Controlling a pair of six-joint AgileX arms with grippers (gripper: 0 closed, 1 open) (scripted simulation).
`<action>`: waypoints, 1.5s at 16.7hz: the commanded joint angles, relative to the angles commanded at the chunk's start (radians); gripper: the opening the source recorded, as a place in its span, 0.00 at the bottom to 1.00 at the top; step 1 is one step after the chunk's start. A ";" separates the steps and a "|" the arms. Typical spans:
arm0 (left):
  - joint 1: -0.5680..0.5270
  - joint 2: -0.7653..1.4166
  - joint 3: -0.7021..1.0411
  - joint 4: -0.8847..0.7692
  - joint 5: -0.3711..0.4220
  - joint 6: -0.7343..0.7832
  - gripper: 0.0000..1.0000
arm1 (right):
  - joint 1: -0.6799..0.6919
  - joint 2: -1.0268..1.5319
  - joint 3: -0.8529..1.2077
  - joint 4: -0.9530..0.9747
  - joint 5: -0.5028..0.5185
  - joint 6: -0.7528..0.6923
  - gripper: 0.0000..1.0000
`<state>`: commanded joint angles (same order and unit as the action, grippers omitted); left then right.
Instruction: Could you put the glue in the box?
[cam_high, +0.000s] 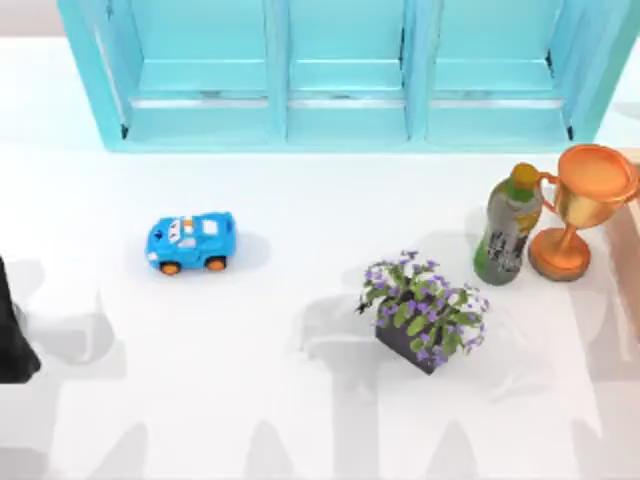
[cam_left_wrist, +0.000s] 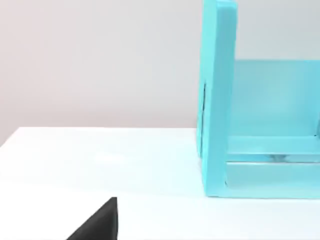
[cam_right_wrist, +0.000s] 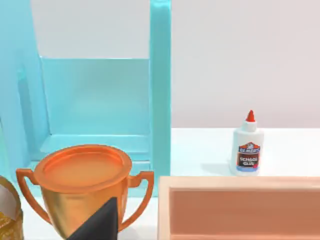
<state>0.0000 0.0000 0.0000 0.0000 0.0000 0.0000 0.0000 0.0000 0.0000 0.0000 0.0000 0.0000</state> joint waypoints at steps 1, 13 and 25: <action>0.000 0.000 0.000 0.000 0.000 0.000 1.00 | 0.000 0.000 0.000 0.000 0.000 0.000 1.00; 0.000 0.000 0.000 0.000 0.000 0.000 1.00 | -0.066 0.623 0.380 0.194 -0.038 -0.097 1.00; 0.000 0.000 0.000 0.000 0.000 0.000 1.00 | -0.164 1.768 0.952 0.437 -0.162 -0.091 1.00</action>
<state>0.0000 0.0000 0.0000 0.0000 0.0000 0.0000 -0.1637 1.7678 0.9517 0.4368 -0.1618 -0.0907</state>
